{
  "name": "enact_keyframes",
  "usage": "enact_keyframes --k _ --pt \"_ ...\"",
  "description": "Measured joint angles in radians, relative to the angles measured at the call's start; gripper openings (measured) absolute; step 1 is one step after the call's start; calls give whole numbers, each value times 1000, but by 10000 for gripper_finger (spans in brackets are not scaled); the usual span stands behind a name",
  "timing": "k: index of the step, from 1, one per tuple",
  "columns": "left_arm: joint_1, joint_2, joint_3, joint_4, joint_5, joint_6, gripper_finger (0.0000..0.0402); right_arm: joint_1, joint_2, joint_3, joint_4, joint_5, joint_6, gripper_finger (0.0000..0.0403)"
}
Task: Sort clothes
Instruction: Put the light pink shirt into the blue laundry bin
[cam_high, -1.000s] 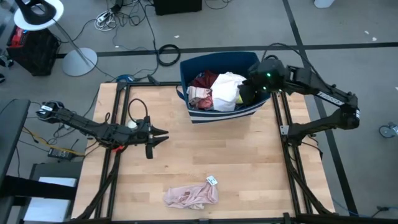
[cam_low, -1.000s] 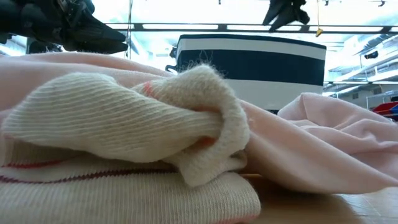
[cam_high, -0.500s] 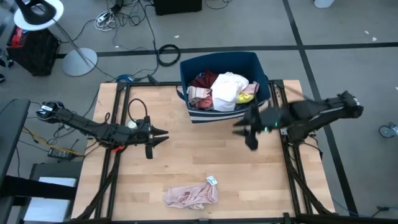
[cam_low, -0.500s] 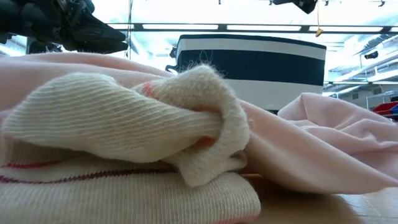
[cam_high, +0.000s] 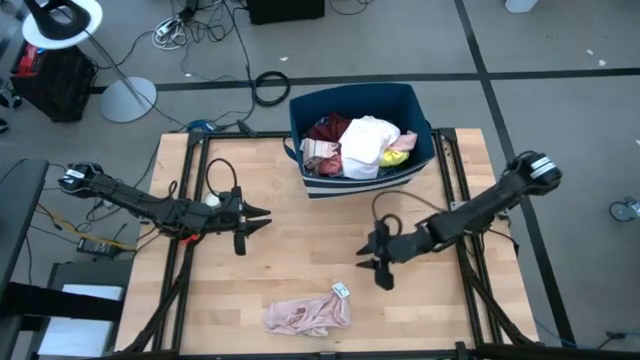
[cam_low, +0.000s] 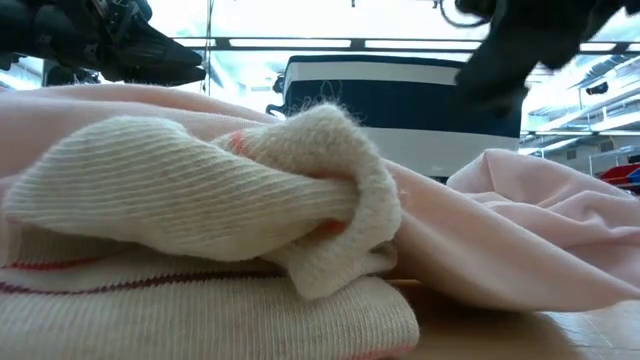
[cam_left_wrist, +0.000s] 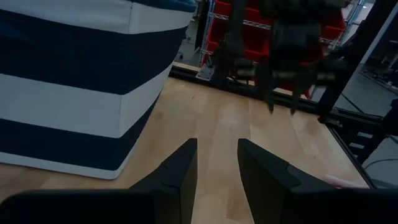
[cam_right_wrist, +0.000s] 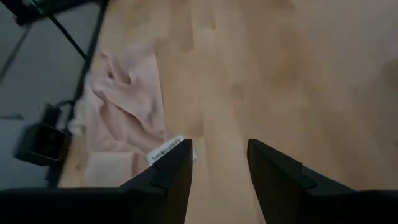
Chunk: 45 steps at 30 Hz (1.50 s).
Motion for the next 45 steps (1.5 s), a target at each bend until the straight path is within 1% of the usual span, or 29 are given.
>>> enact_keyframes --k 4,9,11,15,20,23,26,28,31,35,36,45 --pt "0 0 0 0 0 -3 122 -1 143 0 118 -50 0 157" --pt "0 0 0 0 0 -6 122 0 309 0 297 -148 -9 157" --pt "0 0 0 -1 0 -6 122 2 363 2 365 -161 -21 157" --pt "0 0 0 -1 0 -11 121 5 458 47 428 -163 -73 157" --pt "0 0 0 -4 0 -26 122 2 554 135 434 -209 -146 157" --pt "0 0 0 -5 0 -26 121 -9 583 167 442 -241 -186 155" --pt "0 0 0 -4 0 -27 122 -26 586 170 440 -258 -202 140" --pt "0 0 0 -5 0 -28 121 -38 586 170 437 -276 -212 119" --pt "0 0 0 -4 0 -27 122 -57 586 170 433 -322 -218 76" --pt "0 0 0 -4 0 -27 121 -74 586 170 404 -378 -195 17" --pt "0 0 0 -5 0 -27 122 -76 586 170 398 -382 -191 9" --pt "0 0 0 -5 0 -27 122 -95 586 170 383 -368 -205 3"
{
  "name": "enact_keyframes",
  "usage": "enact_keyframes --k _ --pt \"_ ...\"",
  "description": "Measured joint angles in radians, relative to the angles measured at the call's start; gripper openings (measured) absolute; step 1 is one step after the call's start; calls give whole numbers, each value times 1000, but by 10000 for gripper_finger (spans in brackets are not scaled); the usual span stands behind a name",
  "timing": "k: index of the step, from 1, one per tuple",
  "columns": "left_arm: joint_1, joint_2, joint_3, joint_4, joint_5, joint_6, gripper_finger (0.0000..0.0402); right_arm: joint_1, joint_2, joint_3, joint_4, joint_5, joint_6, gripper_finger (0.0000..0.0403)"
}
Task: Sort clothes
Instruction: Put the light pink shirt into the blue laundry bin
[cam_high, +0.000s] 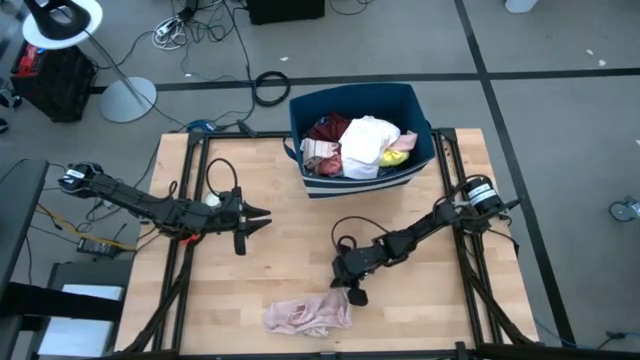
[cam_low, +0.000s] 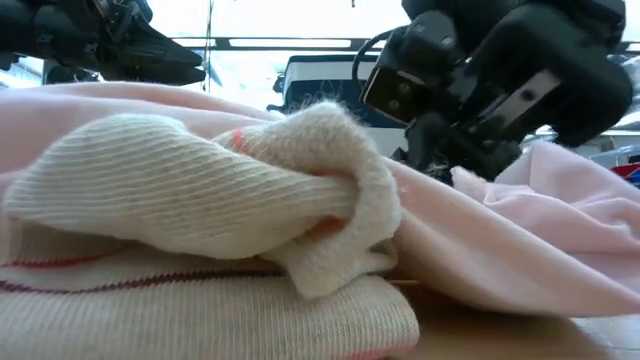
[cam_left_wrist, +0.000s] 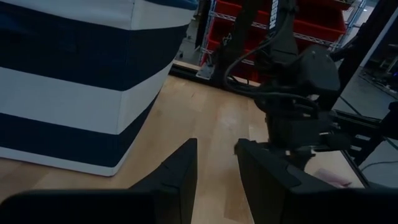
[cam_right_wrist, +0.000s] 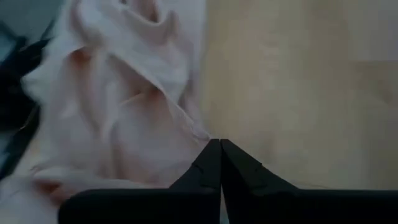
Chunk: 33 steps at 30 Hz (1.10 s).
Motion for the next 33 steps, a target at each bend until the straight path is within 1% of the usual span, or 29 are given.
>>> enact_keyframes --k 7,9,11,16,18,21,25,28,33 --pt "0 0 0 0 0 0 122 -59 -51 -2 -56 18 14 1" --pt "0 0 0 0 0 0 121 -78 -80 -2 -97 45 10 1" --pt "0 0 0 0 0 0 121 -95 -117 -2 -163 98 -9 1" --pt "0 0 0 -1 0 0 122 -135 -236 -2 -325 305 -15 1" --pt "0 0 0 -3 0 0 122 -148 -287 -2 -360 342 -15 1" --pt "0 0 0 -3 0 0 122 -160 -345 -2 -356 307 -10 2" --pt "0 0 0 -3 0 1 121 -164 -370 -2 -347 240 -5 16" --pt "0 0 0 -3 0 1 121 -163 -352 -2 -346 223 8 37" --pt "0 0 0 -2 0 1 121 -157 -260 -1 -324 222 37 93"
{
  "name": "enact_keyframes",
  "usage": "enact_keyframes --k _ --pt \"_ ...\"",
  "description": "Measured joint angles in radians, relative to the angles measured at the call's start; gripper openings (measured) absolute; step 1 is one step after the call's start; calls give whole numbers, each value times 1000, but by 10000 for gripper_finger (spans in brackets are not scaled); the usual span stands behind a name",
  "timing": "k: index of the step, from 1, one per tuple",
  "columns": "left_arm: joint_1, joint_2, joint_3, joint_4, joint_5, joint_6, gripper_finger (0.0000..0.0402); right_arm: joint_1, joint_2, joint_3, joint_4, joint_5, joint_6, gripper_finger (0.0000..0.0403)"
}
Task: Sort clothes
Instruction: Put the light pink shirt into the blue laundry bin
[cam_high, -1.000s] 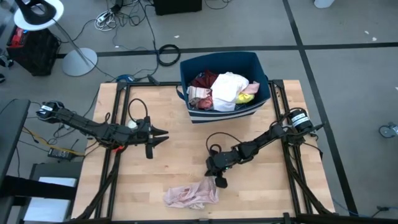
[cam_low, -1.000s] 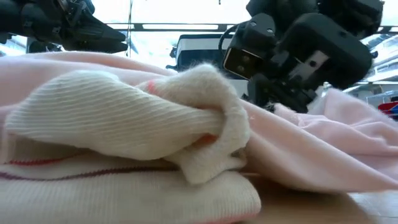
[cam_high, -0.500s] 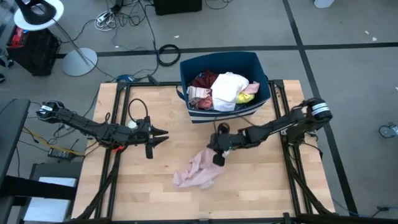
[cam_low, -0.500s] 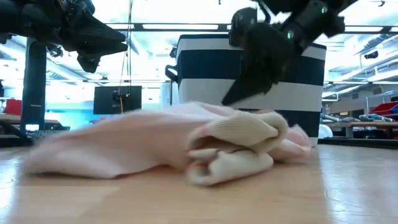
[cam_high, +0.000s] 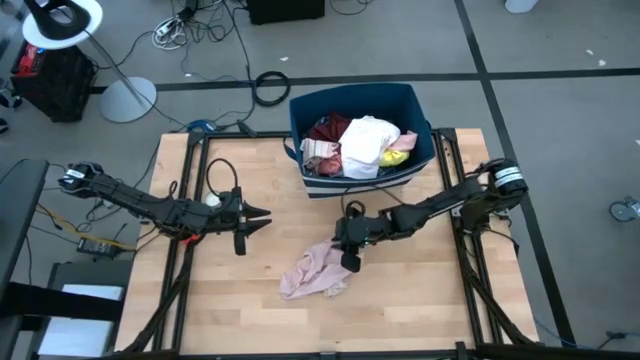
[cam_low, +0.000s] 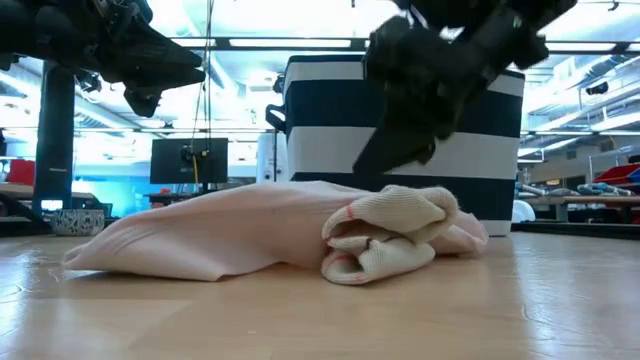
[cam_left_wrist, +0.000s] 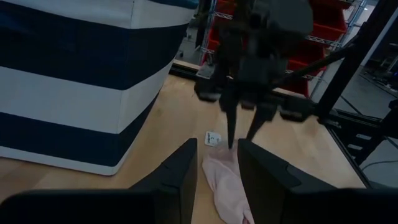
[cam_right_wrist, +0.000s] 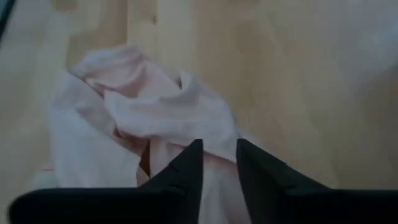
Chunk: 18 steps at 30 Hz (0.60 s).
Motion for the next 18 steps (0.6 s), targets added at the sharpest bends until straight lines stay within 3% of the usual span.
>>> enact_keyframes --k 7,12,15,18 --pt "0 0 0 0 0 0 121 26 190 0 242 -36 -71 166" --pt "0 0 0 0 0 0 121 26 307 1 404 -36 -106 183" --pt "0 0 0 -1 0 0 122 13 333 19 416 -48 -106 145" --pt "0 0 0 -1 0 0 121 3 328 30 400 -56 -129 55"
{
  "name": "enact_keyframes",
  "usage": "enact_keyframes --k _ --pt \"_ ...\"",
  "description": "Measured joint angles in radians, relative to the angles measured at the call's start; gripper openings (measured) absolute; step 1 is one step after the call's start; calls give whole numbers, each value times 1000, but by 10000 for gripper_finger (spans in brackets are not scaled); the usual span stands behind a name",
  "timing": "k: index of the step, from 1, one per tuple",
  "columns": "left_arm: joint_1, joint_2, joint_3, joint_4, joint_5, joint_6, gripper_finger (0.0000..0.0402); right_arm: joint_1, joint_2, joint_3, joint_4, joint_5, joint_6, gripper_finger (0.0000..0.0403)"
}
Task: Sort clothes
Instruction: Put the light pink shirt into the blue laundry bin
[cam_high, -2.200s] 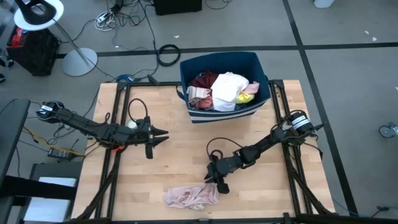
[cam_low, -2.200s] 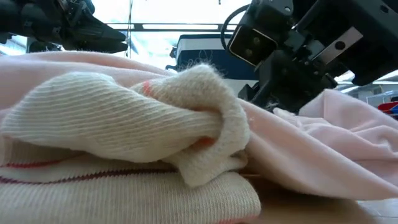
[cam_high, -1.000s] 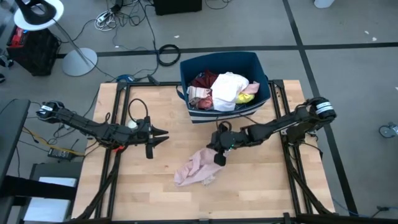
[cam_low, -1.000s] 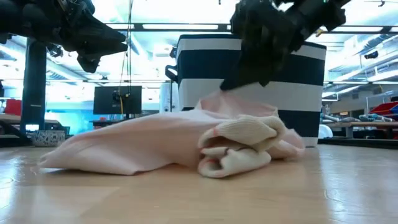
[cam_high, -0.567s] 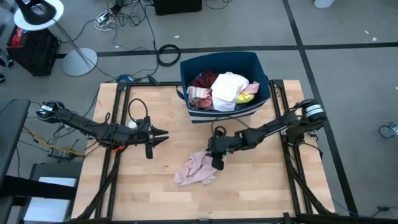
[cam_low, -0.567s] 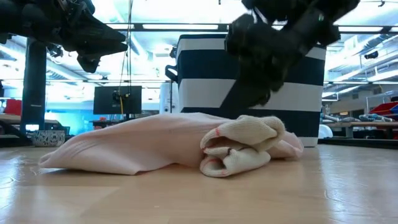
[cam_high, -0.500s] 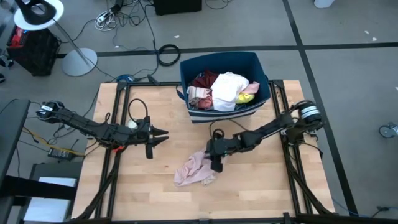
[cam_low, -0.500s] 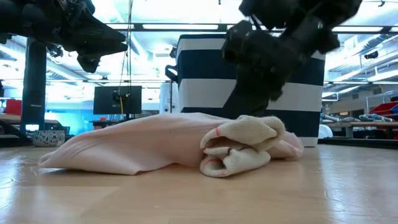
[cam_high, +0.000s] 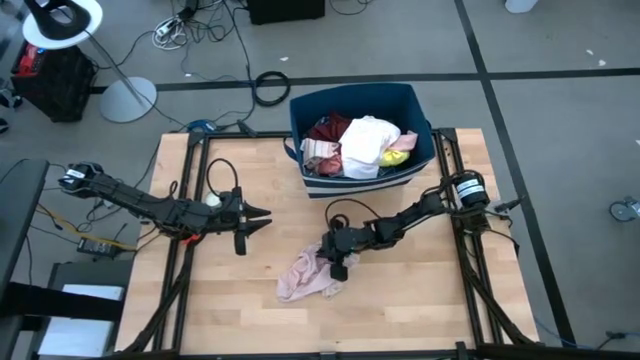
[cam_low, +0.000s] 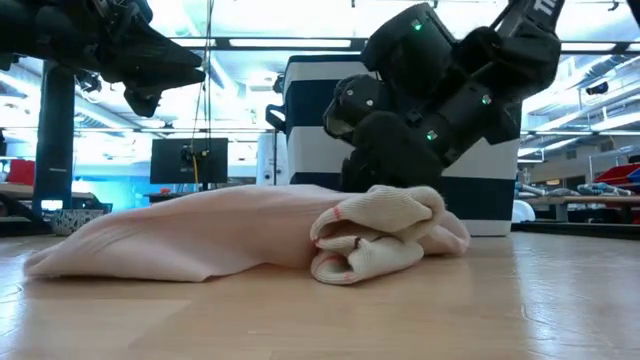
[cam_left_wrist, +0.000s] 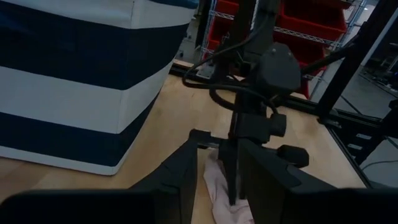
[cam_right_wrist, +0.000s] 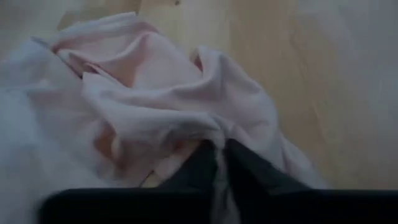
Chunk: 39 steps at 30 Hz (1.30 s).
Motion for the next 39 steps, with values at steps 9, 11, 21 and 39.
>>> enact_keyframes --k 9,11,21,39 --pt "0 0 0 0 0 0 121 -37 -215 101 -291 72 -102 5" --pt "0 0 0 0 0 0 122 -40 -278 143 -371 108 -125 4" --pt "0 0 0 -1 0 0 122 -77 -511 363 -521 253 -357 1" --pt "0 0 0 -18 -16 8 121 -303 -580 714 -527 395 -683 1"
